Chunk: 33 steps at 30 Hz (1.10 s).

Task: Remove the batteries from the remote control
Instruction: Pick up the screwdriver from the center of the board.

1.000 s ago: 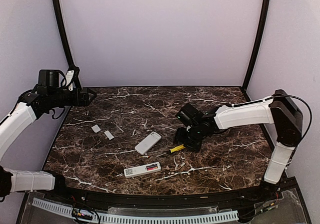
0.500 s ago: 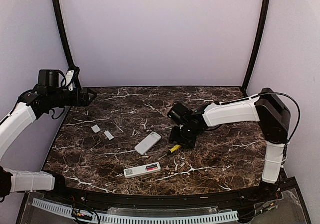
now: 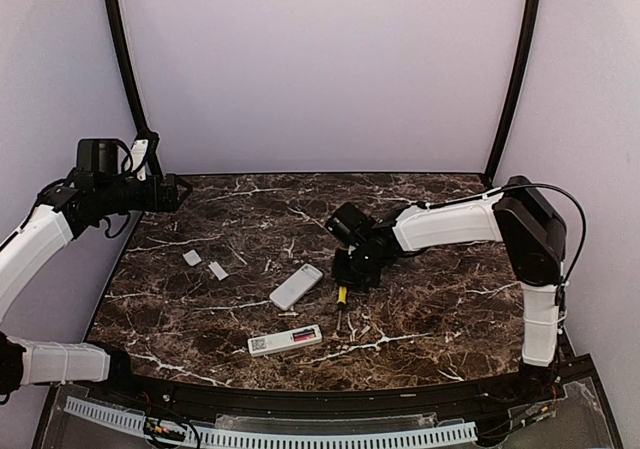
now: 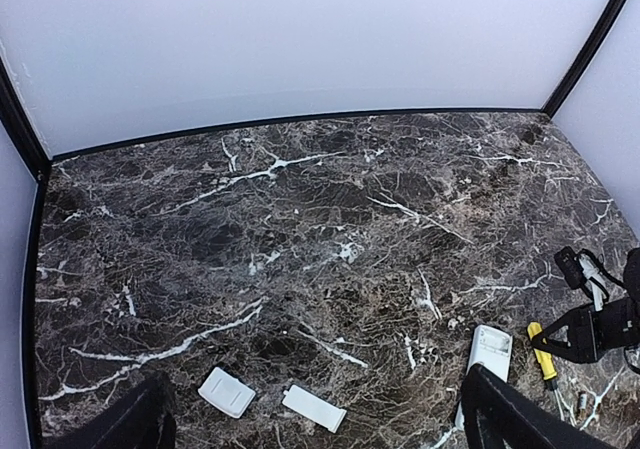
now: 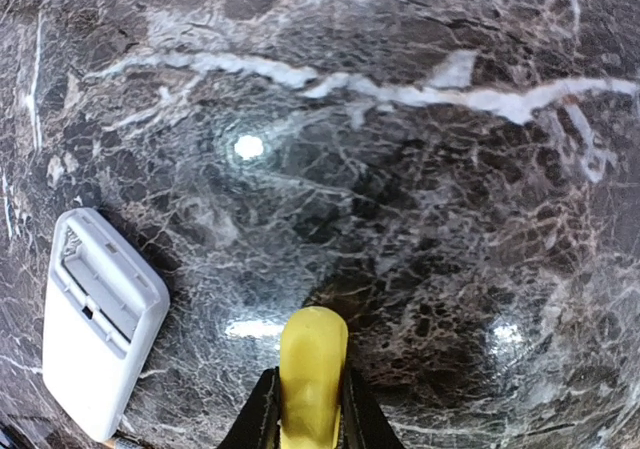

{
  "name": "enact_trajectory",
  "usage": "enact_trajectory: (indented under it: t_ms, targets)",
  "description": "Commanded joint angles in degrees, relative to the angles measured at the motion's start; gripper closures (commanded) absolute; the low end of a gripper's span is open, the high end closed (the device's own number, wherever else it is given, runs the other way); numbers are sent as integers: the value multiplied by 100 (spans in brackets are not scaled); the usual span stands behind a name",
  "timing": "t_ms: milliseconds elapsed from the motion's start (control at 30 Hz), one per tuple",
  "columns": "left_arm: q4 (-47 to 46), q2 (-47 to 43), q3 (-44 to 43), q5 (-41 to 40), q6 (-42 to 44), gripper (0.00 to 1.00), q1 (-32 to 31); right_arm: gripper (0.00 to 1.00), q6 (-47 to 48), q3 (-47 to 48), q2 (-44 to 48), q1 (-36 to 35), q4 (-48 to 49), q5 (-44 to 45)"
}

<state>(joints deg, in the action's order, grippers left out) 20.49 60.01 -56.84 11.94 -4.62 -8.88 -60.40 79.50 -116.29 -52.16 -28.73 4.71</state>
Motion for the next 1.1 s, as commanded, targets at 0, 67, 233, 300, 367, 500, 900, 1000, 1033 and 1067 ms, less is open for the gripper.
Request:
enact_trajectory:
  t_ms: [0, 67, 233, 300, 367, 500, 900, 1000, 1033, 1067]
  targets:
    - [-125, 77, 94, 101, 134, 2, 18, 90, -26, -52, -151, 86, 435, -369]
    - [-139, 88, 93, 113, 175, 3, 18, 95, -64, -126, -114, 145, 617, -442]
    - [-205, -3, 185, 3, 247, 3, 16, 100, -116, -271, 13, 306, 1100, -779]
    - [-286, -40, 228, 15, 251, 3, 18, 100, -120, -306, 72, 366, 1258, -836]
    - [-351, -49, 256, 71, 213, 3, 18, 100, -121, -340, 145, 409, 1418, -894]
    - [-460, -105, 299, 349, -154, 7, 4, 100, -130, -428, 346, 489, 1799, -1111]
    - [-1826, -651, 1563, -411, -2601, 10, -1748, 100, 229, -139, 837, 700, 2517, -1544]
    - [-1887, -549, 1595, -479, -2814, 11, -2062, 100, 349, -141, 1012, 707, 2636, -1580]
    - [-1962, -541, 1614, -499, -2903, 11, -2189, 100, 372, -156, 1098, 707, 2660, -1580]
    - [-1997, -536, 1661, -496, -2948, 11, -2246, 100, 401, -189, 1217, 703, 2692, -1583]
